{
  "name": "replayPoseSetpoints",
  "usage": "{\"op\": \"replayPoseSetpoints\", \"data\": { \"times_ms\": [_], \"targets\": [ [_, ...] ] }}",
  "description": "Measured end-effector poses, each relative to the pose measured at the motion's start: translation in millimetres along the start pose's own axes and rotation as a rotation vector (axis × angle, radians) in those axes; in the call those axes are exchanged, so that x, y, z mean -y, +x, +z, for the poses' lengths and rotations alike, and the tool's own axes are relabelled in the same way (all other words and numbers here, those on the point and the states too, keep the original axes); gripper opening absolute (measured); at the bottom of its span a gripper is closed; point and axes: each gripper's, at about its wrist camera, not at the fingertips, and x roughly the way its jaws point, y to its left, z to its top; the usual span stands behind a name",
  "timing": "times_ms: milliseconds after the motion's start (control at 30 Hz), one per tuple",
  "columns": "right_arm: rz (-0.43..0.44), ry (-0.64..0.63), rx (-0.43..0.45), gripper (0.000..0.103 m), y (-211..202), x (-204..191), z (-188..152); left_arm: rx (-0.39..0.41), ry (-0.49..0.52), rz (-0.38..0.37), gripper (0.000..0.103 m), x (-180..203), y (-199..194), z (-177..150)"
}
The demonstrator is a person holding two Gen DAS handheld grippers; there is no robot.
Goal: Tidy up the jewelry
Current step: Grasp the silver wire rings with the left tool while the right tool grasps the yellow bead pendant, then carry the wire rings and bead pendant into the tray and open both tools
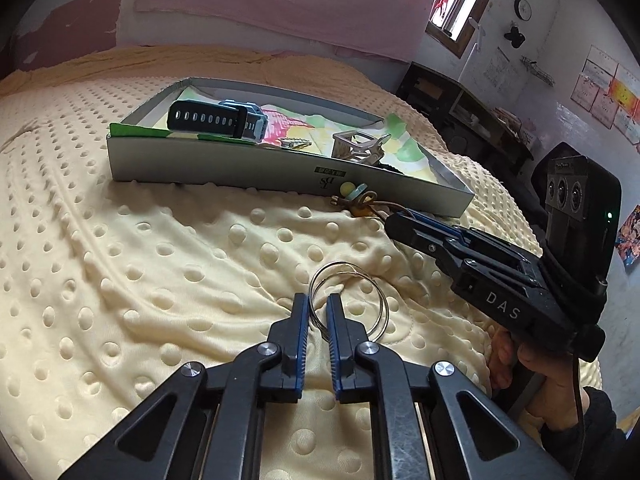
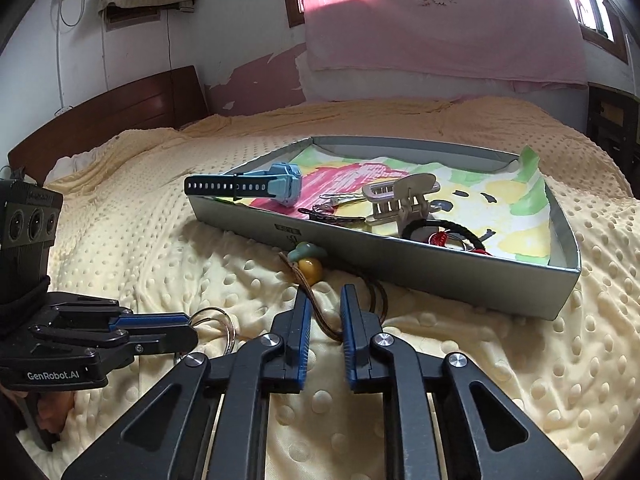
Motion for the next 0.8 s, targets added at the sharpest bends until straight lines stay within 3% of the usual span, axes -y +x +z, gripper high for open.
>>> {"op": "replayPoseSetpoints", "data": {
  "times_ms": [200, 567, 800],
  "targets": [
    [0.016, -0.003, 0.012, 0.004, -5.8, -4.1, -2.3, 0.019, 0.021, -0.025, 0.006, 3.0, -6.5, -2.9],
    [0.04, 0.002, 0.066, 0.003, -24.9, -9.4, -8.5, 0.058, 0.089, -0.039, 0.003, 16.2, -23.3, -11.8],
    [0.024, 0.0, 0.157, 0.003, -46.7, -9.7, -5.3, 0.088, 0.047, -0.069, 0.003, 11.8, -36.4, 6.0]
  ]
}}
